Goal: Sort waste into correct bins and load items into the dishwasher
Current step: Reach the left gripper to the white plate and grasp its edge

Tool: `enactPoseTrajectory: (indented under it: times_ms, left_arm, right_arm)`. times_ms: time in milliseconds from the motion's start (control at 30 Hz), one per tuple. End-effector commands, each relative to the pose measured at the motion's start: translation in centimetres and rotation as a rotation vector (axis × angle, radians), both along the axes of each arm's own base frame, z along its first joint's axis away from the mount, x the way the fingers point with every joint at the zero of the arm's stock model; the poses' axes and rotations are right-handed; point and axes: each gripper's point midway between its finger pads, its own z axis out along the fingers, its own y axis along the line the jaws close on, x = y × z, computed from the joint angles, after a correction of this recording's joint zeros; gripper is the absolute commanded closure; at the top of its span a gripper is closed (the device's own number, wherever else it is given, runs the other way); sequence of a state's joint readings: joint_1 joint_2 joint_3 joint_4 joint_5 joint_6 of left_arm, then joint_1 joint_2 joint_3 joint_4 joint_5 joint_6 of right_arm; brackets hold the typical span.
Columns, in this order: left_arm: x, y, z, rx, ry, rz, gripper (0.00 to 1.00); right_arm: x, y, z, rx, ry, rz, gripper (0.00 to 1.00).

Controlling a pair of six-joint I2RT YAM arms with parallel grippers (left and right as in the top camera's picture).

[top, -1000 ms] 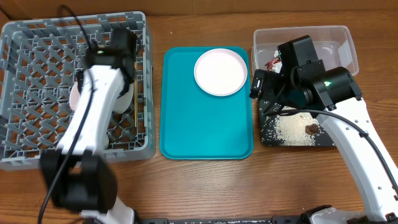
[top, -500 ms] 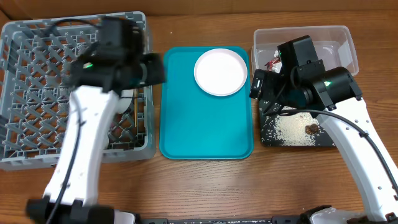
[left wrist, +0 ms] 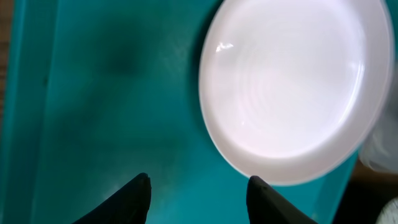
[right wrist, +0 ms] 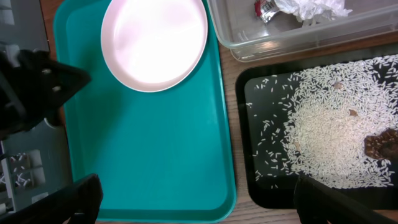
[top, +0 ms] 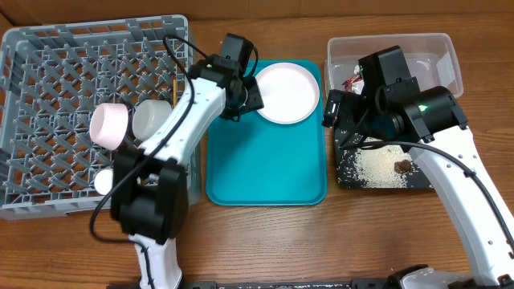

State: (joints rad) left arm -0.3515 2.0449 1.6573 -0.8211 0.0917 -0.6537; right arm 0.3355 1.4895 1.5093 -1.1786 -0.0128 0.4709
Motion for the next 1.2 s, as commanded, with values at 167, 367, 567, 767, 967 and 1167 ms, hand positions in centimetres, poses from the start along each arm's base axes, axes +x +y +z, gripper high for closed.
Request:
enactPoseTrajectory:
  times_ms: [167,367,567,767,967,1167]
  left_arm:
    - [0.2,0.4,-5.5,0.017,0.094,0.098,0.47]
    - [1.1,0.5,-5.9,0.029,0.062,0.105,0.44]
    - [2.1,-1.0,-5.3,-0.039,0.022,0.087,0.44]
    - [1.4,-0.1,-6.7,0.036,0.053,0.100,0.53]
    - [0.4,0.7,-7.6,0.088,0.090,0.058,0.62]
    - [-1.7,2.6,-8.0,0.195,0.165,0.012,0.73]
  right_arm:
    - [-0.1,-0.1,0.1,0.003,-0.004,-0.003,0.00]
    - [-0.3,-0.2,-0.4,-0.003,0.012,-0.003,0.00]
    - [-0.4,-0.2,-0.4,-0.003,0.013,-0.003,0.00]
    - [-0.5,-0.1,-0.5,0.002,0.018,0.000,0.00]
    - [-0.5,-0.1,-0.5,0.002,0.018,0.000,0.00]
    - [-0.5,-0.1,-0.5,0.002,0.019,0.000,0.00]
